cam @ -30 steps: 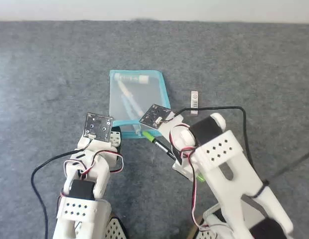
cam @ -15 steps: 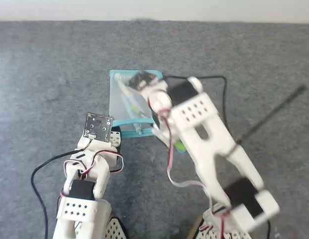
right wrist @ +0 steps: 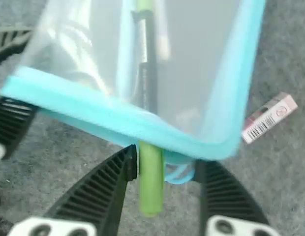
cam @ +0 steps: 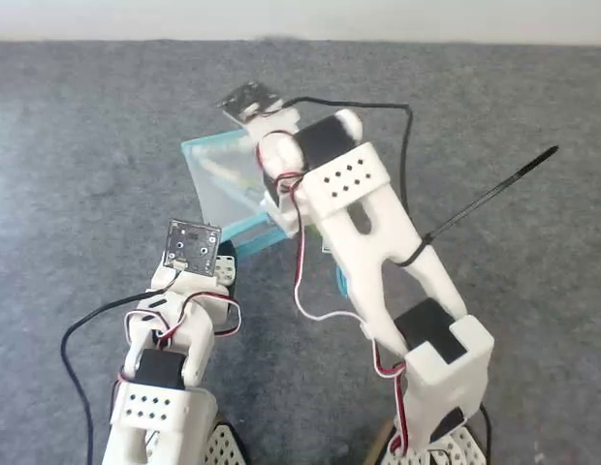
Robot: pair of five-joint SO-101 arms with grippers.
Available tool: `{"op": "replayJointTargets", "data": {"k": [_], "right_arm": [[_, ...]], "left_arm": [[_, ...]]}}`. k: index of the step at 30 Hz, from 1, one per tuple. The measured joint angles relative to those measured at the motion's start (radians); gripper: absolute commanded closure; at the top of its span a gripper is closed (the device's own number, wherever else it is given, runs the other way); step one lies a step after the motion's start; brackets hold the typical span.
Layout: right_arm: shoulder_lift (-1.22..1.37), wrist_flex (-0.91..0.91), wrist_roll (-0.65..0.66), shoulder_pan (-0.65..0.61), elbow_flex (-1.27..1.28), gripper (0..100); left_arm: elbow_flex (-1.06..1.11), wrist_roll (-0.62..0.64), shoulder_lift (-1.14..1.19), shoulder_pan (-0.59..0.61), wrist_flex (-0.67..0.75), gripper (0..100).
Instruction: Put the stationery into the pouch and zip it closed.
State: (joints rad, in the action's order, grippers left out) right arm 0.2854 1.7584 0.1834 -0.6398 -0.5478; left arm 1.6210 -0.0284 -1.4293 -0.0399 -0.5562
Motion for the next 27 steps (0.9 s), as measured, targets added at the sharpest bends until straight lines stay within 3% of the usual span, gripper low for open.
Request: {"op": "replayJointTargets", "data": {"k": [11,17,23,27], "right_arm": [[-0.245,-0.002,0.018,-0.029,0.020,71.6],[-0.514,-0.081,0.041,-0.018,0.293,71.7],[-0.644,-0.321,0.040,0.160,0.752,71.7],[-0.644,-0.489,-0.031,0.296,1.025,71.7]], "left_arm": [[0.000,-0.009,0.000,-0.015,0.000,99],[0.000,-0.009,0.000,-0.021,0.000,99],[0.000,-0.009,0.000,-0.021,0.000,99],[0.000,-0.009,0.000,0.011,0.000,99]]}}
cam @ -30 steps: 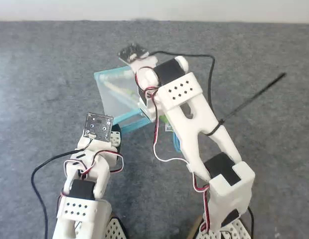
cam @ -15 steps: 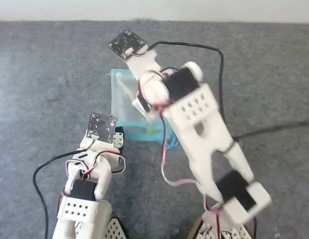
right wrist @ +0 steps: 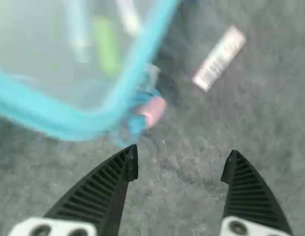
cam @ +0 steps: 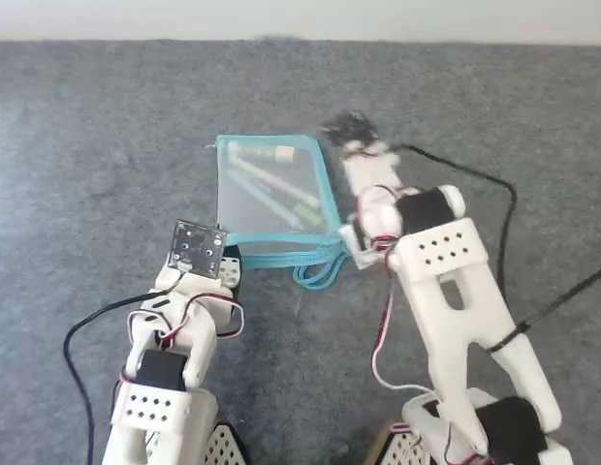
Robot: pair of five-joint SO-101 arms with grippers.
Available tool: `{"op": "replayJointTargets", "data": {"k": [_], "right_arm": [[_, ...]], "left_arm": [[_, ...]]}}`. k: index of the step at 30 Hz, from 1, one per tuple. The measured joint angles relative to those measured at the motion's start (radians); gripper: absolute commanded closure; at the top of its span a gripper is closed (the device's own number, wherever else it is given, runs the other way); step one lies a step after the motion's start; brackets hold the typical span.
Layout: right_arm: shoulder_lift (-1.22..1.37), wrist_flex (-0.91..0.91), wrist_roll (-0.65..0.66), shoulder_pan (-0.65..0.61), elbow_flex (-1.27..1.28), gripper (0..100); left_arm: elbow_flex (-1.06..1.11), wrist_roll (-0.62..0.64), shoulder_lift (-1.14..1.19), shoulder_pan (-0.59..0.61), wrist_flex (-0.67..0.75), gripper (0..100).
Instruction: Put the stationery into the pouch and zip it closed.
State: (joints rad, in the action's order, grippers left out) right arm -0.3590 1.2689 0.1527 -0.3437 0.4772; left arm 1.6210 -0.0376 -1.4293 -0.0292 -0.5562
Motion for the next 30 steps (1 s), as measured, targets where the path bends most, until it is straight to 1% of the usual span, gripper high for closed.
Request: {"op": "replayJointTargets", "data": {"k": [3,6,15,18,23,30], "right_arm": [[0.000,-0.078,-0.044,0.032,0.069,71.7],[0.008,-0.103,-0.057,0.026,0.077,71.7],[0.193,-0.192,-0.063,0.040,0.061,71.7],[0.265,-0.186,-0.063,0.035,-0.028,71.9],[0.417,-0.087,-0.063,0.038,-0.244,71.9],[0.632,-0.075,-0.063,0.038,-0.433,71.9]], "left_arm": [[0.000,0.000,0.000,0.049,0.000,99],[0.000,0.000,0.000,0.078,0.000,99],[0.000,0.000,0.000,0.087,0.000,99],[0.000,0.000,0.000,0.087,0.000,99],[0.000,0.000,0.000,0.087,0.000,99],[0.000,0.000,0.000,0.087,0.000,99]]}}
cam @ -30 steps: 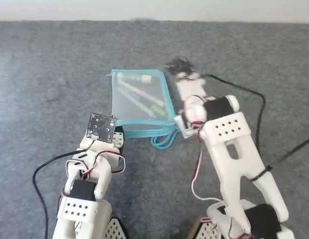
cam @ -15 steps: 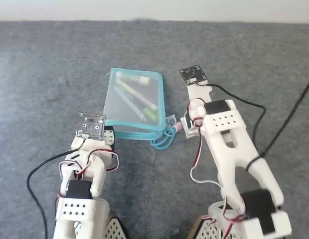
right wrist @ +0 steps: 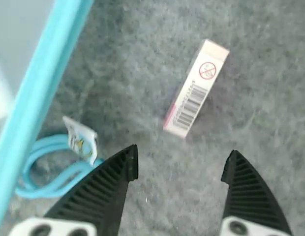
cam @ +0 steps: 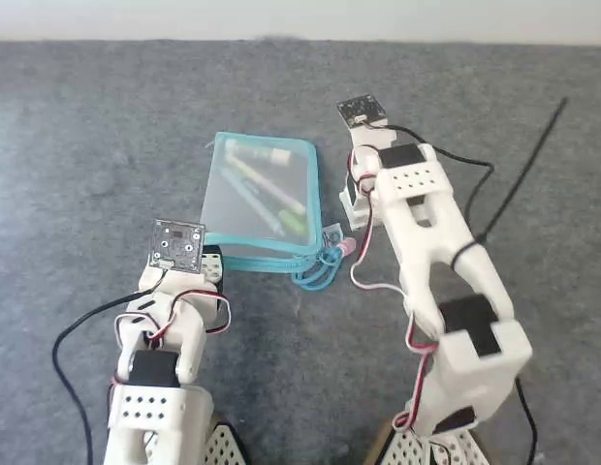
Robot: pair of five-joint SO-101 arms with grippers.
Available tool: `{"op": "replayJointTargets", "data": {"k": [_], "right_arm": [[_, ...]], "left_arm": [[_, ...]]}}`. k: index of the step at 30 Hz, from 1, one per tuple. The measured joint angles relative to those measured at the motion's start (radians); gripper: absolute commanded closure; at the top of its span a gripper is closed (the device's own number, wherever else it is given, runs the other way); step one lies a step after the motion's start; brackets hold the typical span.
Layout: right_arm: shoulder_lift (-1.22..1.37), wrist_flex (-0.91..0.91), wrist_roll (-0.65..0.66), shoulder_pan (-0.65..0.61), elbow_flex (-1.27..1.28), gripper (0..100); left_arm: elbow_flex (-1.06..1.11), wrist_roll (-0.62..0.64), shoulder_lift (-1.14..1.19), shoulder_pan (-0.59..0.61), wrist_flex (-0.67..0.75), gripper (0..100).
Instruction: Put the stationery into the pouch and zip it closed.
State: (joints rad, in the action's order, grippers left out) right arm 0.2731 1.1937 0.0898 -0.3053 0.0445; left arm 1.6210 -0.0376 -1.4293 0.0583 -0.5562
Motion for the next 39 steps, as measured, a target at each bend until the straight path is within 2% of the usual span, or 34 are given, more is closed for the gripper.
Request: {"op": "replayJointTargets", "data": {"k": [4,11,19,25,28,33,39], "right_arm": [[0.091,-0.008,0.000,-0.003,-0.049,71.9],[0.196,-0.034,0.000,-0.002,-0.130,81.5],[0.258,-0.034,0.000,0.063,-0.158,83.1],[0.258,-0.034,0.000,0.107,-0.158,95.9],[0.258,-0.037,0.000,0.115,-0.158,93.0],[0.258,-0.037,0.000,0.115,-0.158,82.0],[0.259,-0.037,0.000,0.115,-0.189,87.7]], "left_arm": [[0.000,0.000,0.000,0.000,0.000,99],[0.000,0.000,0.000,0.000,0.000,99],[0.000,0.000,0.000,0.000,0.000,99],[0.000,0.000,0.000,0.000,0.000,99],[0.000,0.000,0.000,0.000,0.000,99],[0.000,0.000,0.000,0.000,0.000,99],[0.000,0.000,0.000,0.000,0.000,99]]}}
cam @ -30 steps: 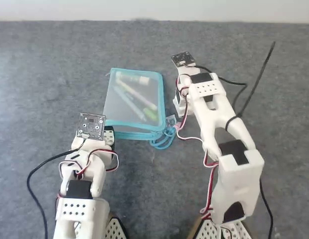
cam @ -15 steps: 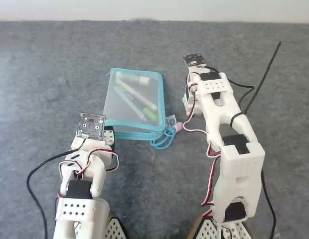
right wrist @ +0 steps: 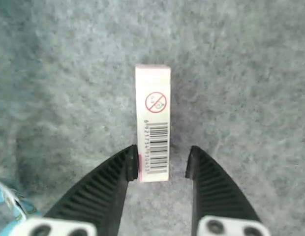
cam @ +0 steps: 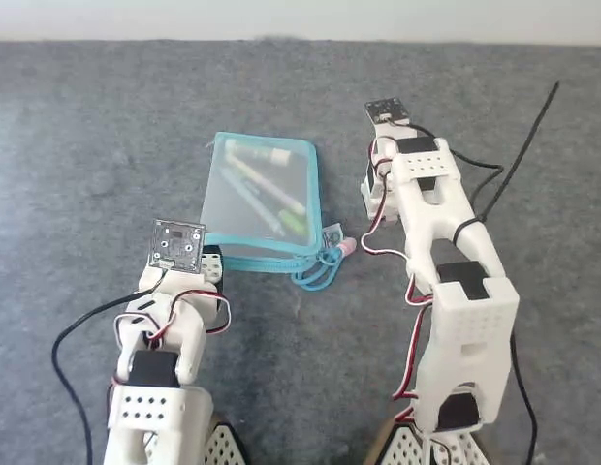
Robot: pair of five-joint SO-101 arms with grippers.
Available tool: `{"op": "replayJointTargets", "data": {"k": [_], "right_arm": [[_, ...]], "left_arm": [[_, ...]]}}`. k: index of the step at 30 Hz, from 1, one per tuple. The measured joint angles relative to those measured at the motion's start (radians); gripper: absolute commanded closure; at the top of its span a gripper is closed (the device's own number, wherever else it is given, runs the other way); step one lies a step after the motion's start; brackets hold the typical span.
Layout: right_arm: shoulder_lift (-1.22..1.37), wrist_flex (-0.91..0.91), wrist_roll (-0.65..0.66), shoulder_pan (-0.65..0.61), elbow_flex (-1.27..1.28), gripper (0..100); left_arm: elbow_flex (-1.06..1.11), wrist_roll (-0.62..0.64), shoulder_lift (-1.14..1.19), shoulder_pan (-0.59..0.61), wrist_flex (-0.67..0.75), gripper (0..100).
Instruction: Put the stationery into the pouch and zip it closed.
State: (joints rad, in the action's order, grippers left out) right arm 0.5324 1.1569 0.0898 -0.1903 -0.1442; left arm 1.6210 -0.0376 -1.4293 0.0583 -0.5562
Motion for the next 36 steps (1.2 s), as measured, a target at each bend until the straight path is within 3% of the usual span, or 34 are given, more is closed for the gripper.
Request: {"op": "replayJointTargets", "data": {"k": [6,12,20,28,36], "right_arm": [[0.000,-0.020,0.000,0.000,-0.002,99.5],[0.000,-0.009,0.000,0.002,-0.003,99.1],[-0.080,0.152,0.000,0.003,0.006,99.1],[-0.509,0.272,0.061,-0.020,0.250,99.1],[-1.023,0.310,0.169,-0.219,0.624,99.1]], "left_arm": [[0.000,0.000,0.000,0.000,0.000,99],[0.000,0.000,0.000,0.000,0.000,99],[0.000,0.000,0.000,0.000,0.000,99],[0.000,0.000,0.000,0.000,0.000,99],[0.000,0.000,0.000,0.000,0.000,99]]}}
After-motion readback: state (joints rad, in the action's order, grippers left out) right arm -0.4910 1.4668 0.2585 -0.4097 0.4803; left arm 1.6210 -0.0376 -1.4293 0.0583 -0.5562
